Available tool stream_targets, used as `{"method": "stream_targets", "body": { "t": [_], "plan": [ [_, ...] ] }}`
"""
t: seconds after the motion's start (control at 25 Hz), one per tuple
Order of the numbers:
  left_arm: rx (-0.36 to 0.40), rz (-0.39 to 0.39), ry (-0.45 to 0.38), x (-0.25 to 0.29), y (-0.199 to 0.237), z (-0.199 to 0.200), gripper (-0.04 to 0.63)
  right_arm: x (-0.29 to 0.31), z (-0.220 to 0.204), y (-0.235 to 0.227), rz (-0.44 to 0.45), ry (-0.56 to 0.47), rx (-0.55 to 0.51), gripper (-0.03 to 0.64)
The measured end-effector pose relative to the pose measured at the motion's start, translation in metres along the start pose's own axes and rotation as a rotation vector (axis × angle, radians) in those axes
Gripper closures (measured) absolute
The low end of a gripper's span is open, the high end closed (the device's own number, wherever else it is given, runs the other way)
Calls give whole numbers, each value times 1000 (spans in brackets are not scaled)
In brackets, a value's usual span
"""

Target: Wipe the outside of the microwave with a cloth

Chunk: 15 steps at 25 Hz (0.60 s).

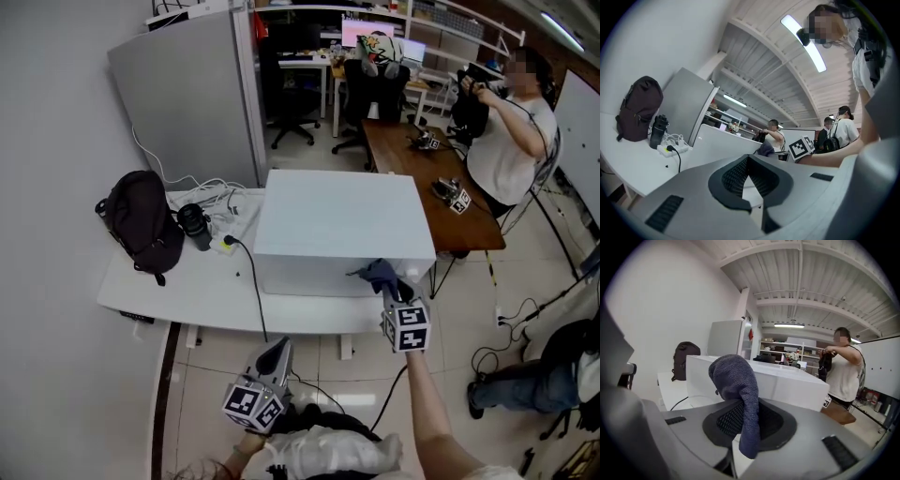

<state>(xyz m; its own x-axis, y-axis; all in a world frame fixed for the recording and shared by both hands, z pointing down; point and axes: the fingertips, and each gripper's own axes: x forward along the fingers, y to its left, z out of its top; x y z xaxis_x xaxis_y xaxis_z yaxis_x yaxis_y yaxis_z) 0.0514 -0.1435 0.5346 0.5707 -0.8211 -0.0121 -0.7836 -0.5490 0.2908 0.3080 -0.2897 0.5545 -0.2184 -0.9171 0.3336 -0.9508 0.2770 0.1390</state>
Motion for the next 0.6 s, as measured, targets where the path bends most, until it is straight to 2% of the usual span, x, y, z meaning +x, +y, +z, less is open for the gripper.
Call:
{"method": "stream_targets", "body": {
  "t": [0.16, 0.32, 0.48, 0.6],
  "plan": [
    [-9, -13, 7, 7, -7, 1, 609, -14, -13, -46, -81, 7, 63, 552],
    [-1, -30, 25, 12, -10, -1, 609, -23, -17, -60, -97, 7, 87, 551],
    [17, -41, 30, 7, -3, 2, 609, -30, -5, -26, -56, -26, 94, 551],
    [9, -10, 23, -3, 8, 7, 609, -35, 0, 37, 54, -45, 91, 551]
  ]
}}
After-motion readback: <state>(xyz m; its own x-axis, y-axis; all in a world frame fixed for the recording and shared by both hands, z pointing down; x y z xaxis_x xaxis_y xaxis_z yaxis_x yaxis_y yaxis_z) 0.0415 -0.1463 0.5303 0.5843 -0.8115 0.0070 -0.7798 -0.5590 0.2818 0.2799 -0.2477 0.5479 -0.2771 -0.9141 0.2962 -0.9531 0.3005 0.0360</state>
